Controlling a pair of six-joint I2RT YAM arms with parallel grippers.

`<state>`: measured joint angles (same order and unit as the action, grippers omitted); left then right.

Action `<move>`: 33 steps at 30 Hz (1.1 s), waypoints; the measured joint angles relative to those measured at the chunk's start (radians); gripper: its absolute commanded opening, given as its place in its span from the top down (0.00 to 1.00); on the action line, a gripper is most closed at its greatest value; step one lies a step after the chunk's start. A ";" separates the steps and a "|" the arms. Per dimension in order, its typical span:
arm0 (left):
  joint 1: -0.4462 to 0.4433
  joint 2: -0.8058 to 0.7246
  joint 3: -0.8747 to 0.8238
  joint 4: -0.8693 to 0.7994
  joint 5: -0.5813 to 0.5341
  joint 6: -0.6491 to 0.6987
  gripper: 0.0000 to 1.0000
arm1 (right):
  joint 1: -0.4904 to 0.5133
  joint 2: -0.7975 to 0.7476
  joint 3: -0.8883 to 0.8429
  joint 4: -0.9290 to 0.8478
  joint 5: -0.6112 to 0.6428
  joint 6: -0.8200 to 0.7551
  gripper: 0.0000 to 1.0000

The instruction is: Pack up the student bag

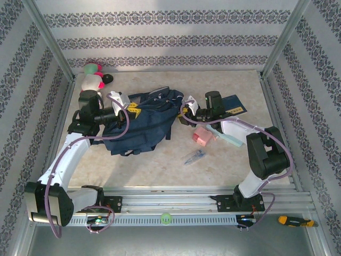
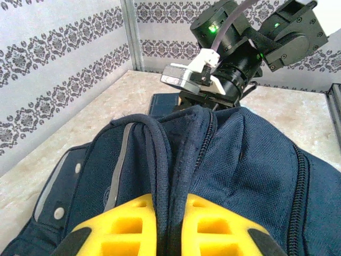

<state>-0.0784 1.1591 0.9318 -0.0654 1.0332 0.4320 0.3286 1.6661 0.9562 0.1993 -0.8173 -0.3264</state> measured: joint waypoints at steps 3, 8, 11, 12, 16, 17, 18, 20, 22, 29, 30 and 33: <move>0.000 -0.008 0.000 0.000 -0.023 0.008 1.00 | 0.000 0.000 0.000 0.000 -0.015 0.024 0.73; 0.000 -0.021 0.000 0.001 -0.053 0.014 1.00 | 0.000 0.000 0.000 0.000 -0.030 0.070 0.72; 0.000 -0.024 -0.001 0.004 -0.070 0.019 1.00 | 0.000 0.000 0.000 0.000 -0.031 0.092 0.71; 0.000 -0.024 -0.002 0.005 -0.075 0.020 1.00 | 0.000 0.000 0.000 0.000 -0.031 0.098 0.72; 0.000 -0.025 -0.008 0.007 -0.100 0.027 1.00 | 0.001 0.000 0.000 -0.001 -0.032 0.124 0.78; 0.000 -0.025 -0.010 0.007 -0.107 0.028 1.00 | 0.001 0.000 0.000 -0.001 -0.033 0.130 0.78; 0.000 -0.025 -0.011 0.007 -0.115 0.029 1.00 | 0.001 0.000 0.000 -0.001 -0.034 0.139 0.78; 0.000 -0.025 -0.017 0.008 -0.134 0.031 1.00 | 0.002 0.000 0.000 -0.001 -0.037 0.152 0.84; 0.000 -0.025 -0.024 0.009 -0.153 0.032 1.00 | 0.003 0.000 0.000 -0.001 -0.042 0.168 0.91; 0.000 -0.027 -0.051 0.018 -0.178 0.031 1.00 | 0.022 0.000 0.000 -0.009 -0.060 0.203 0.69; 0.000 -0.027 -0.052 0.021 -0.177 0.031 1.00 | 0.023 0.000 0.000 -0.008 -0.059 0.200 0.67; 0.000 -0.027 -0.052 0.029 -0.171 0.025 1.00 | 0.023 0.006 0.007 -0.007 -0.048 0.199 0.59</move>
<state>-0.0780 1.1320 0.8799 -0.0364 0.8619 0.4568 0.3515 1.6722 0.9630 0.1925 -0.8650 -0.1272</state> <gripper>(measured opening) 0.115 0.364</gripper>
